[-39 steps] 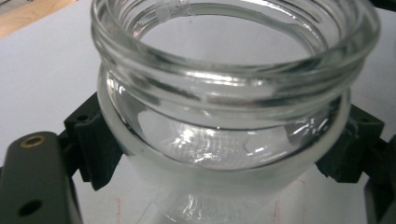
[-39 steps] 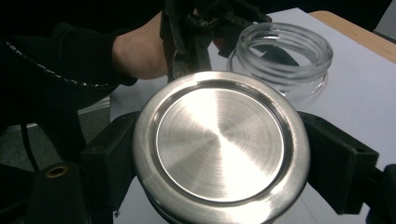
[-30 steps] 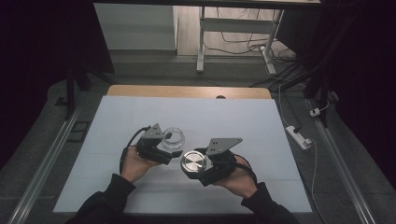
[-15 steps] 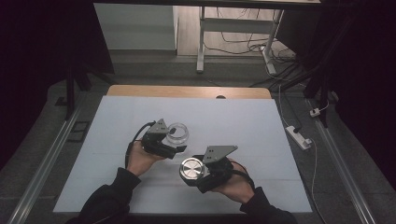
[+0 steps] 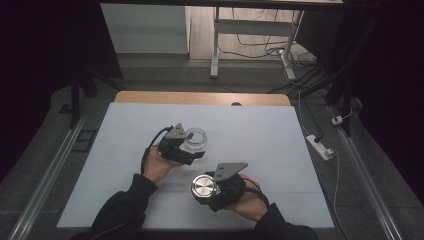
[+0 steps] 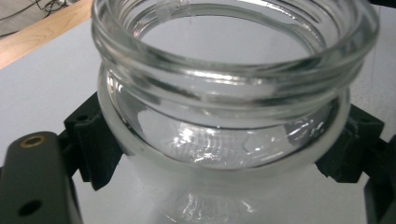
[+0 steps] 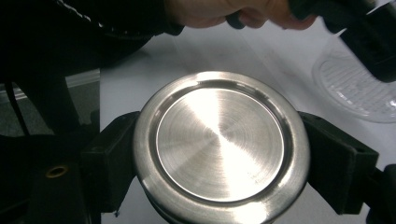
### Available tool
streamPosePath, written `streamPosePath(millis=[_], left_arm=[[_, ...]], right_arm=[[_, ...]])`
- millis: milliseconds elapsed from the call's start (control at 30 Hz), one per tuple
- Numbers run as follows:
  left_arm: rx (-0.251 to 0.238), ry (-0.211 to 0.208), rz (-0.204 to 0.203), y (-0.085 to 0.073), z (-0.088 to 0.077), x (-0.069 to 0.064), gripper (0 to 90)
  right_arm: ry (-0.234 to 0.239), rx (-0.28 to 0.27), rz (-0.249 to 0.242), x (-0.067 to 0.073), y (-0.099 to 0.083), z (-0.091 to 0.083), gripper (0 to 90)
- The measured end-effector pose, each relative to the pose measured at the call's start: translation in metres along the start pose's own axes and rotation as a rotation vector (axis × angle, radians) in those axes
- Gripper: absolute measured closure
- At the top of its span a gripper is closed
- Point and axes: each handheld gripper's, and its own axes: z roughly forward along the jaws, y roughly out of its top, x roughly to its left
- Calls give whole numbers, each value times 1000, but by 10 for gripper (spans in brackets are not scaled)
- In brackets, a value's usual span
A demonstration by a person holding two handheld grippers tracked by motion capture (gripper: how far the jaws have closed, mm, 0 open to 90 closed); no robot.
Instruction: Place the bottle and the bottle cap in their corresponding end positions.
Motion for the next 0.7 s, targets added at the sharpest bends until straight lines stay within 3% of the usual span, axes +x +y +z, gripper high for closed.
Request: streamPosePath(millis=[433,700], left_arm=[[-2,12,8,-1,22,7,154],[6,21,11,-5,35,11,154]], right_arm=[[-3,28,9,-2,-12,18,188],[-2,48,-20,-3,-18,29,188]])
